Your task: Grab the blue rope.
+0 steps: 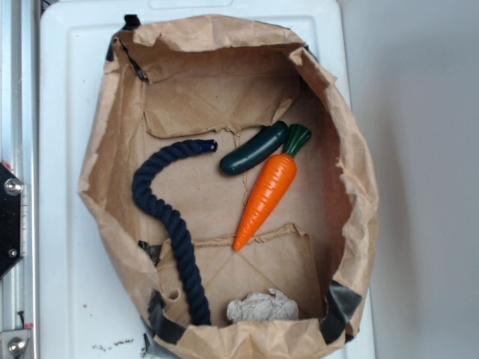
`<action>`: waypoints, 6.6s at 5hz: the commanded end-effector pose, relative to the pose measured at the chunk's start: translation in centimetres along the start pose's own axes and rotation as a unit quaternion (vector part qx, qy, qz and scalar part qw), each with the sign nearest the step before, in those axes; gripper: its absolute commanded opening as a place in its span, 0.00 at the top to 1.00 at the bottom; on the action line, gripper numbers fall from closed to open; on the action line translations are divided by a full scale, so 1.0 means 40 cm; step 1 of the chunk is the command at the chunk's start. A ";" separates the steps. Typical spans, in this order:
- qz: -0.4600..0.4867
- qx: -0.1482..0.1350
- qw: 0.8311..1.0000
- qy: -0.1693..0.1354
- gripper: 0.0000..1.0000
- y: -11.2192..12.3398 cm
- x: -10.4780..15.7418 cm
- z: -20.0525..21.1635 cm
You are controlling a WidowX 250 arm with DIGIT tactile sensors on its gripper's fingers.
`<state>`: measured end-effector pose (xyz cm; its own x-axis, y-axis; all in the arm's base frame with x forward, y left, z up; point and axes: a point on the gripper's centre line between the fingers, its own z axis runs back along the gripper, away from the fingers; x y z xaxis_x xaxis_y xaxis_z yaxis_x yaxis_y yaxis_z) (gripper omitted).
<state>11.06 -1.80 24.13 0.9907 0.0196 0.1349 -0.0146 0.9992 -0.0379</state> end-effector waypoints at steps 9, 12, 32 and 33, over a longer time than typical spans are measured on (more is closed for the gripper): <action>-0.099 -0.002 0.993 -0.057 0.00 0.037 0.418 -0.217; -0.099 -0.002 0.993 -0.057 0.00 0.037 0.418 -0.217; -0.563 -0.011 0.825 -0.038 1.00 -0.088 0.235 -0.570; -0.534 -0.018 0.844 -0.056 1.00 -0.071 0.259 -0.540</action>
<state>23.31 -4.89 2.80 0.4417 -0.8805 0.1723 0.8844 0.4596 0.0812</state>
